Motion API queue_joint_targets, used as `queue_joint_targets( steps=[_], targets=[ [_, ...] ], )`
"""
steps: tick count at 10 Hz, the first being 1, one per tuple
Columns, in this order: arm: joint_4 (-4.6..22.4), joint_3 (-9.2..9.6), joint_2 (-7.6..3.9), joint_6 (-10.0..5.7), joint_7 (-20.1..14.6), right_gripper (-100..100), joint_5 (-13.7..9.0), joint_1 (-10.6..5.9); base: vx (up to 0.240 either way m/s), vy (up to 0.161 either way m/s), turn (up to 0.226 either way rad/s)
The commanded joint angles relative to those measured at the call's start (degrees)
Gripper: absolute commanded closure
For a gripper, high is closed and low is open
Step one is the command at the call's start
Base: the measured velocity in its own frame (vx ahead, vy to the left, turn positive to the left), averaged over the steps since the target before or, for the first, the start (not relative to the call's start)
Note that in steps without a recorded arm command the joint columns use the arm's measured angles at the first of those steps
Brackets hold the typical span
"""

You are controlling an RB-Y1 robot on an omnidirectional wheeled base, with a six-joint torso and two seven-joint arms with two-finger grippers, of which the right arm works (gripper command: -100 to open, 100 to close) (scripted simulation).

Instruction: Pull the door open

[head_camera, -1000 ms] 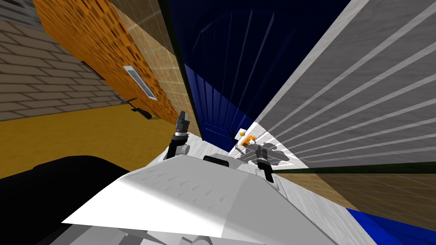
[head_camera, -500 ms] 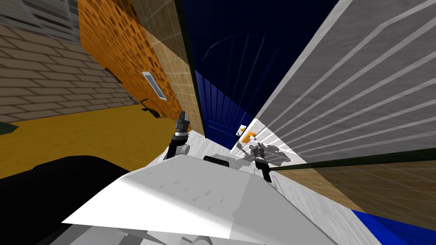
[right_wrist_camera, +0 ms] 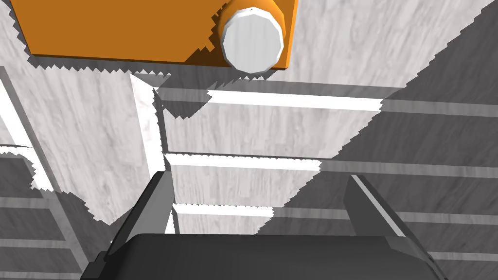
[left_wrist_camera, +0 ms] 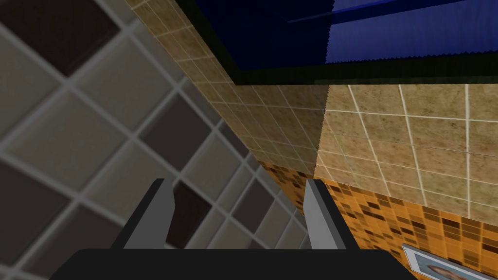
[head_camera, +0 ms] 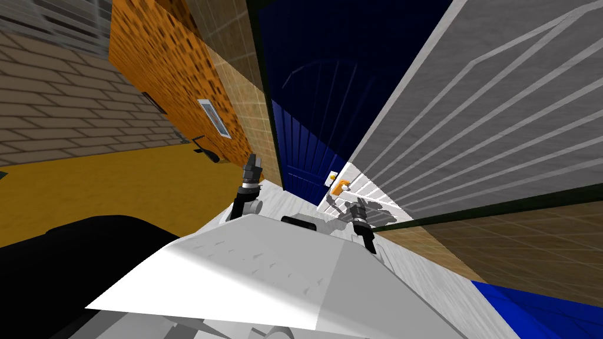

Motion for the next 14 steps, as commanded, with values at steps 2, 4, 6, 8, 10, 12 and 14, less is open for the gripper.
queue_joint_targets(
  steps=[2, 4, 6, 8, 10, 12, 14],
  targets=[
    [1.09, -0.52, 0.09, 0.12, 0.59, -100, -0.19, -1.11, 0.168, -0.088, 0.032],
    [1.04, 0.06, 0.36, 0.02, 0.76, -100, -0.14, -2.3, 0.189, -0.007, 0.087],
    [0.64, 0.23, 0.46, 0.11, 0.74, -100, -0.11, -2.25, 0.194, 0.052, 0.076],
    [0.64, 0.23, 0.46, 0.11, 0.74, 100, -0.11, -2.25, -0.029, -0.009, -0.008],
    [0.64, 0.23, 0.46, 0.11, 0.74, 100, -0.11, -2.25, -0.031, -0.005, 0.011],
    [0.64, 0.23, 0.46, 0.11, 0.74, 100, -0.11, -2.25, -0.01, 0.003, -0.006],
    [0.77, 0.33, -0.31, -0.25, 0.16, 100, -0.14, -0.96, -0.156, -0.036, 0.049]
  ],
)
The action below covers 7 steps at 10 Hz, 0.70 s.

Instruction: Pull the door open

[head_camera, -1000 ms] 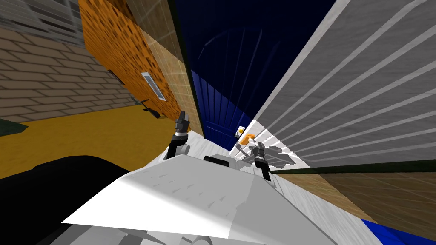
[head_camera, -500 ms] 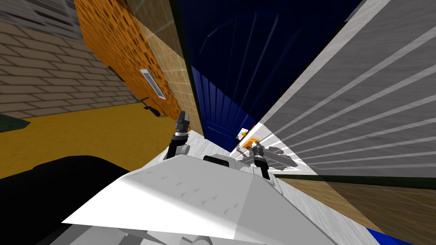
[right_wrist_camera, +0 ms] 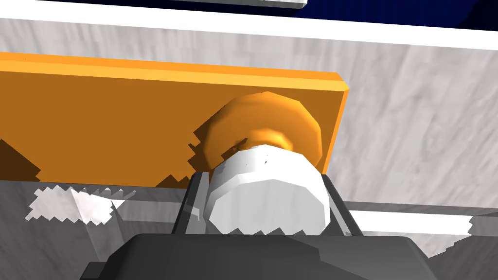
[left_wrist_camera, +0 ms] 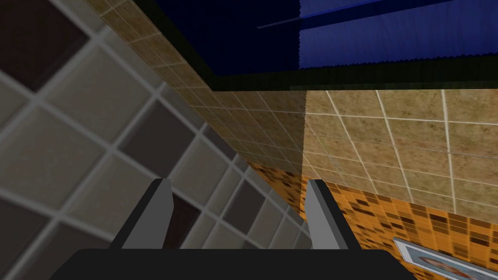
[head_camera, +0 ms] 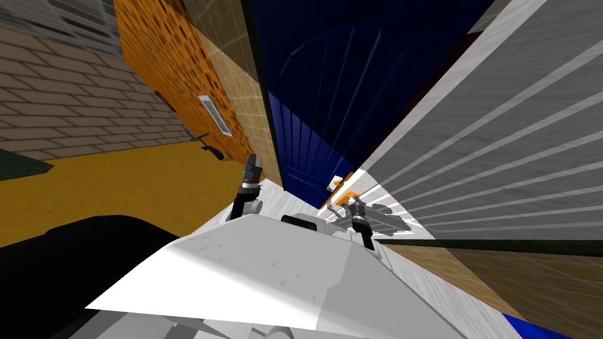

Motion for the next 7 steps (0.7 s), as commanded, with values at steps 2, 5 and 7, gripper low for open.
queue_joint_targets(
  steps=[2, 5, 7],
  targets=[
    [0.12, 0.36, -1.12, -0.54, -0.94, 100, -0.03, 1.63, -0.195, -0.043, 0.092],
    [-0.65, 1.99, -3.03, -2.1, -2.76, 100, 0.01, 3.08, -0.225, -0.069, 0.16],
    [-1.38, 3.54, -4.55, -3.43, -4.26, 100, 0.08, 4.05, -0.243, -0.088, 0.232]
  ],
)
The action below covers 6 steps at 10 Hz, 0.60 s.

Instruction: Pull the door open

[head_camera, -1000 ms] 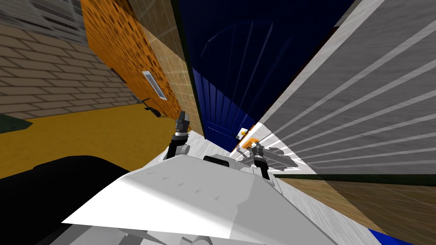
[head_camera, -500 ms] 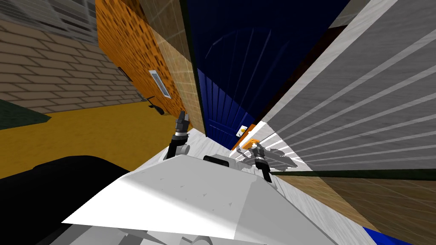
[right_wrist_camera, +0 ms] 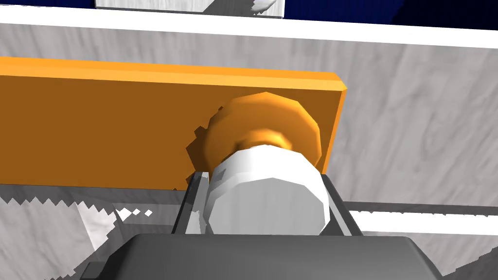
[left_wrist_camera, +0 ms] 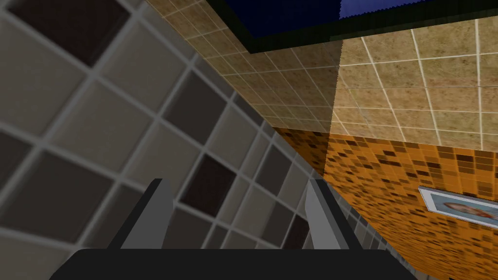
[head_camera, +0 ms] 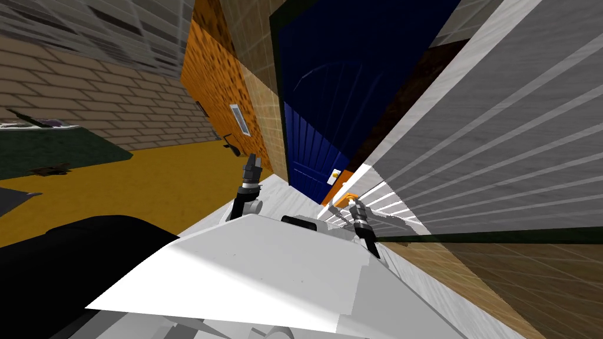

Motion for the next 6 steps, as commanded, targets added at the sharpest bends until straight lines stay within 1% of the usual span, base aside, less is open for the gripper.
queue_joint_targets(
  steps=[1, 2, 3, 4, 5, 6],
  targets=[
    [-0.38, 1.5, -1.25, -1.49, -1.4, 100, 0.07, 0.63, -0.239, -0.094, 0.264],
    [-0.24, 0.63, -1.02, -0.77, -0.88, 100, -0.04, 0.5, -0.108, -0.046, 0.061],
    [-0.32, 1.25, -1.87, -2.19, -1.91, 100, 0.18, 1.51, -0.16, -0.058, 0.123],
    [-0.37, 1.37, -2.13, -2.58, -2.18, 100, 0.23, 1.79, -0.212, -0.076, 0.126],
    [-0.51, 1.79, -3.01, -3.96, -3.1, 100, 0.43, 2.77, -0.233, -0.093, 0.197],
    [-0.62, 2.1, -3.66, -4.97, -3.77, 100, 0.57, 3.48, -0.213, -0.106, 0.2]
  ],
)
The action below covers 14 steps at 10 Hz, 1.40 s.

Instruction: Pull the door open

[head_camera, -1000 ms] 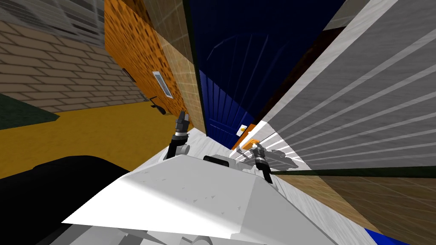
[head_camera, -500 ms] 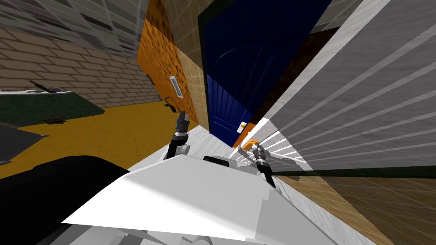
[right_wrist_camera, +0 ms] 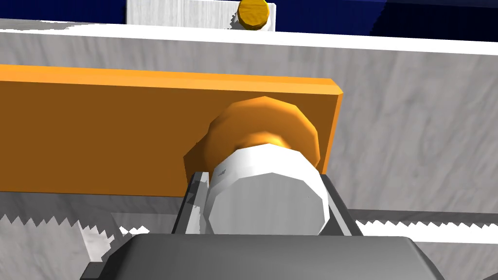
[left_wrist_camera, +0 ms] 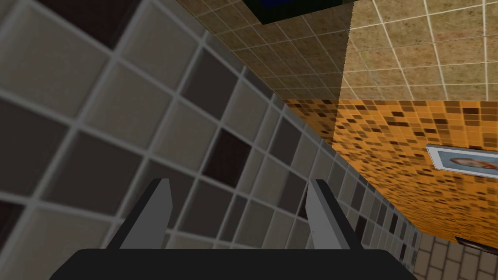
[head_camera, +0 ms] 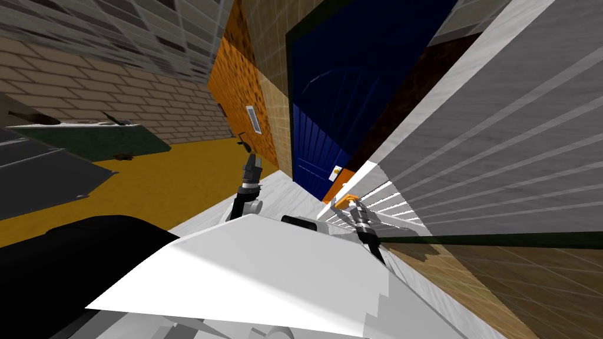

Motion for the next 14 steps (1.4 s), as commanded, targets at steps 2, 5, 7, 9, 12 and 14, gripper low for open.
queue_joint_targets(
  steps=[2, 5, 7, 9, 12, 14],
  targets=[
    [-0.49, 1.03, -1.61, -2.75, -1.79, 100, 0.46, 2.23, -0.227, -0.067, 0.145],
    [-0.73, 1.71, -3.04, -4.99, -3.28, 100, 0.77, 3.81, -0.212, -0.07, 0.121],
    [-0.01, 1.53, -3.67, -6.0, -3.63, 100, 0.87, 4.21, -0.133, -0.038, 0.079],
    [0.31, 1.68, -4.49, -7.52, -4.34, 100, 1.01, 4.83, -0.238, -0.067, 0.153],
    [0.84, 1.93, -5.86, -10.04, -5.54, 100, 1.24, 5.84, -0.207, -0.079, 0.132],
    [1.2, 2.11, -6.81, -11.8, -6.37, 100, 1.4, 6.56, -0.214, -0.089, 0.126]
  ],
)
